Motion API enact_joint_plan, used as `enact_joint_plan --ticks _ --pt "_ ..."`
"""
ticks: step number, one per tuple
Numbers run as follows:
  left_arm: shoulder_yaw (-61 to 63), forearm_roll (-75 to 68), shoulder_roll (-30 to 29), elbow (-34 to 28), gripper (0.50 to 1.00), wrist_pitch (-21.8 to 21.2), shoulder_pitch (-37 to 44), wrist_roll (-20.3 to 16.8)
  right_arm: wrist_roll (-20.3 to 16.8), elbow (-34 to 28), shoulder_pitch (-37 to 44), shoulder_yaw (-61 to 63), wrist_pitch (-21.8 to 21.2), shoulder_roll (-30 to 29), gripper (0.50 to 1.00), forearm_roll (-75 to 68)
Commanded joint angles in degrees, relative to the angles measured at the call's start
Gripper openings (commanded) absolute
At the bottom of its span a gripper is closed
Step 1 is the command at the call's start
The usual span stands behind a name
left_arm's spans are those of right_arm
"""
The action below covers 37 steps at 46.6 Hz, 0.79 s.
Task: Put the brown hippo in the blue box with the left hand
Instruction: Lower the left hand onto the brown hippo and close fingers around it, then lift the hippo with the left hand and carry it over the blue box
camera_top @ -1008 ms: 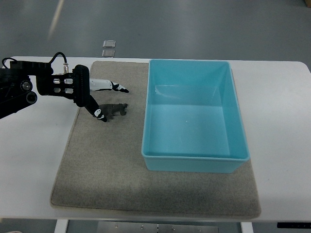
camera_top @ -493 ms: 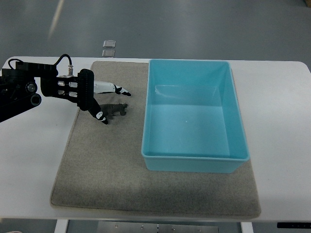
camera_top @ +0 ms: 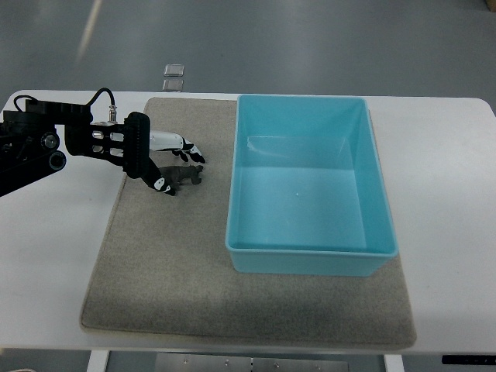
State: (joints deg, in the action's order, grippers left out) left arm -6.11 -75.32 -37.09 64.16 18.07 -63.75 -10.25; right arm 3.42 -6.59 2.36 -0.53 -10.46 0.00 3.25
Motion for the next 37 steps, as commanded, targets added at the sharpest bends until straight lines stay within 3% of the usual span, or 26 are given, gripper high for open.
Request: enact_joint_plan --ticks 1,5,16,19,25,37 --pt "0.05 0.0 0.0 0.0 0.797 0.03 -0.15 -0.03 0.0 0.0 0.01 0.0 0.0 0.0 0.936 0.0" --pt "0.05 0.0 0.0 0.0 0.782 0.12 -0.23 0.06 0.0 0.0 0.01 0.0 0.0 0.0 0.936 0.0" --pt "0.05 0.0 0.0 0.0 0.624 0.12 -0.32 0.06 0.0 0.0 0.01 0.0 0.0 0.0 0.936 0.0" --pt "0.05 0.0 0.0 0.0 0.619 0.12 -0.41 0.06 0.0 0.0 0.01 0.0 0.0 0.0 0.936 0.0" --pt "0.05 0.0 0.0 0.0 0.549 0.03 -0.59 0.06 0.0 0.0 0.01 0.0 0.0 0.0 0.936 0.0" --pt "-0.04 -0.44 -0.09 -0.09 0.546 -0.06 -1.2 -0.03 0.0 0.0 0.01 0.0 0.0 0.0 0.936 0.0"
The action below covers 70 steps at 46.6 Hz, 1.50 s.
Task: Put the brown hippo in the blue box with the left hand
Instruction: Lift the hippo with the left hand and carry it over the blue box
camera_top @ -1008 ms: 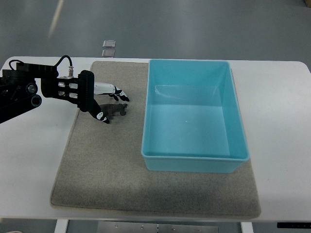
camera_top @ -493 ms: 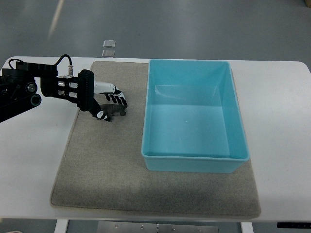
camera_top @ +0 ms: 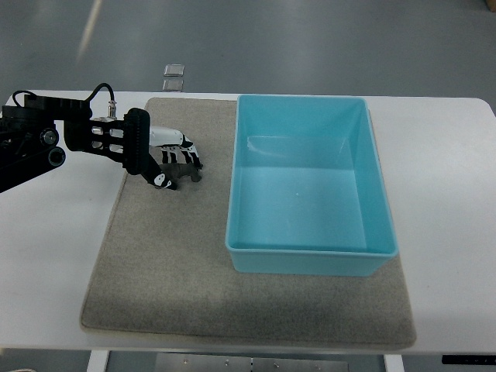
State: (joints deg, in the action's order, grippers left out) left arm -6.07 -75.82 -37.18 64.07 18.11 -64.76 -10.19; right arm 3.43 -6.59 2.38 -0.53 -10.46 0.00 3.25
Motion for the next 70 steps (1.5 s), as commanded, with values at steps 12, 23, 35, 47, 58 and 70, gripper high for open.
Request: enact_joint_plan --ticks 12,23,35,47,58,70 --pt "-0.7 0.15 -0.08 0.26 0.572 -2.91 -3.71 -0.09 0.0 0.0 0.0 0.0 0.0 0.0 0.936 0.0" --pt "-0.88 0.68 0.18 0.44 0.572 -3.08 -8.28 -0.09 0.0 0.0 0.0 0.0 0.0 0.0 0.936 0.0" --pt "-1.67 0.68 1.94 0.53 0.619 -7.38 -10.04 -0.09 -0.09 0.0 0.0 0.0 0.0 0.0 0.936 0.0" --pt "-1.84 1.12 4.13 0.79 0.619 -8.18 -11.09 -0.09 0.0 0.0 0.0 0.0 0.0 0.0 0.936 0.0" --pt "-1.93 1.2 7.21 0.79 0.619 -8.27 -11.18 -0.09 0.0 0.0 0.0 0.0 0.0 0.0 0.936 0.0" --pt "-2.28 1.38 10.55 0.53 0.619 -9.32 -10.74 -0.09 0.0 0.0 0.0 0.0 0.0 0.0 0.936 0.0"
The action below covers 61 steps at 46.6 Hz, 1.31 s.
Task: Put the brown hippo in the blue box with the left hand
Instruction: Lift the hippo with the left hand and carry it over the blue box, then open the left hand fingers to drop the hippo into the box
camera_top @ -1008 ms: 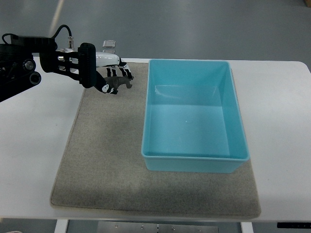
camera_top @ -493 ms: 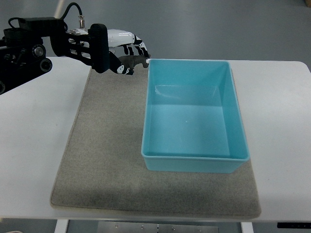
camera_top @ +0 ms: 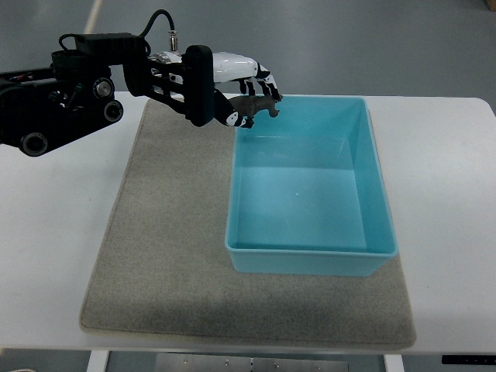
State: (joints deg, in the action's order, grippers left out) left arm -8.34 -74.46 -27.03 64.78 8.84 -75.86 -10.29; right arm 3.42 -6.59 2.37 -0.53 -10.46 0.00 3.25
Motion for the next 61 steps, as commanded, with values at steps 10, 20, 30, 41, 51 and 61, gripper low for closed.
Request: enact_joint_plan --ticks 10,20,30,41,51,61 --pt "-0.1 0.19 3.47 -0.18 0.619 -0.22 1.07 0.0 0.0 0.0 0.0 0.0 0.0 0.0 0.936 0.0" --pt "-0.18 0.19 5.84 -0.26 0.656 -0.57 1.16 -0.08 0.0 0.0 0.0 0.0 0.0 0.0 0.936 0.0" --pt "-0.36 0.28 6.81 -0.26 0.694 -1.01 1.33 0.0 0.0 0.0 0.0 0.0 0.0 0.0 0.936 0.0" --pt "-0.36 0.28 8.4 -0.35 0.698 -1.1 1.95 -0.08 0.0 0.0 0.0 0.0 0.0 0.0 0.936 0.0" --pt "-0.36 0.28 9.54 -0.44 0.775 -1.28 2.74 -0.43 0.0 0.0 0.0 0.0 0.0 0.0 0.936 0.0" --pt "-0.27 0.37 9.54 -0.53 0.893 -1.37 2.91 -0.43 0.0 0.0 0.0 0.0 0.0 0.0 0.936 0.0"
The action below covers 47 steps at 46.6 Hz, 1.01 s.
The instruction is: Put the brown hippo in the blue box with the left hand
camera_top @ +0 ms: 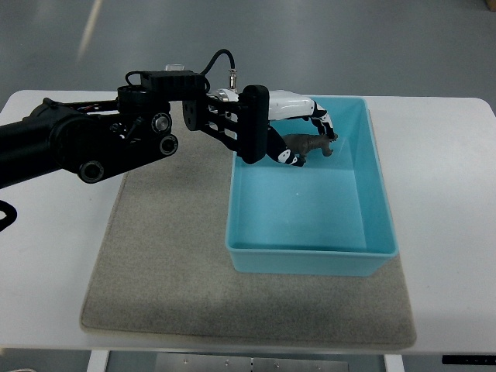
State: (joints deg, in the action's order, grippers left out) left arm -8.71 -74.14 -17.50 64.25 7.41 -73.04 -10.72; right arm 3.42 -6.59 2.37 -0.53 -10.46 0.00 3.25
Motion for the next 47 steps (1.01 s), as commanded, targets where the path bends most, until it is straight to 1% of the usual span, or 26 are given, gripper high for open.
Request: enact_joint_plan --ticks 1,2,3,18,24,47 --pt "0.01 0.05 0.01 0.0 0.904 -0.03 0.09 0.0 0.0 0.0 0.0 0.0 0.0 0.0 0.936 0.0" --pt "0.01 0.05 0.01 0.0 0.923 -0.03 0.09 0.0 0.0 0.0 0.0 0.0 0.0 0.0 0.936 0.0" --pt "0.01 0.05 0.01 0.0 0.932 -0.03 0.09 0.0 0.0 0.0 0.0 0.0 0.0 0.0 0.936 0.0" --pt "0.01 0.05 0.01 -0.09 0.934 -0.03 0.71 0.0 0.0 0.0 0.0 0.0 0.0 0.0 0.936 0.0" --pt "-0.08 0.05 0.01 -1.14 0.934 -0.03 0.71 -0.35 0.0 0.0 0.0 0.0 0.0 0.0 0.936 0.0" --pt "-4.12 1.36 -0.78 -12.39 0.934 -0.03 0.79 -0.61 0.0 0.0 0.0 0.0 0.0 0.0 0.936 0.0"
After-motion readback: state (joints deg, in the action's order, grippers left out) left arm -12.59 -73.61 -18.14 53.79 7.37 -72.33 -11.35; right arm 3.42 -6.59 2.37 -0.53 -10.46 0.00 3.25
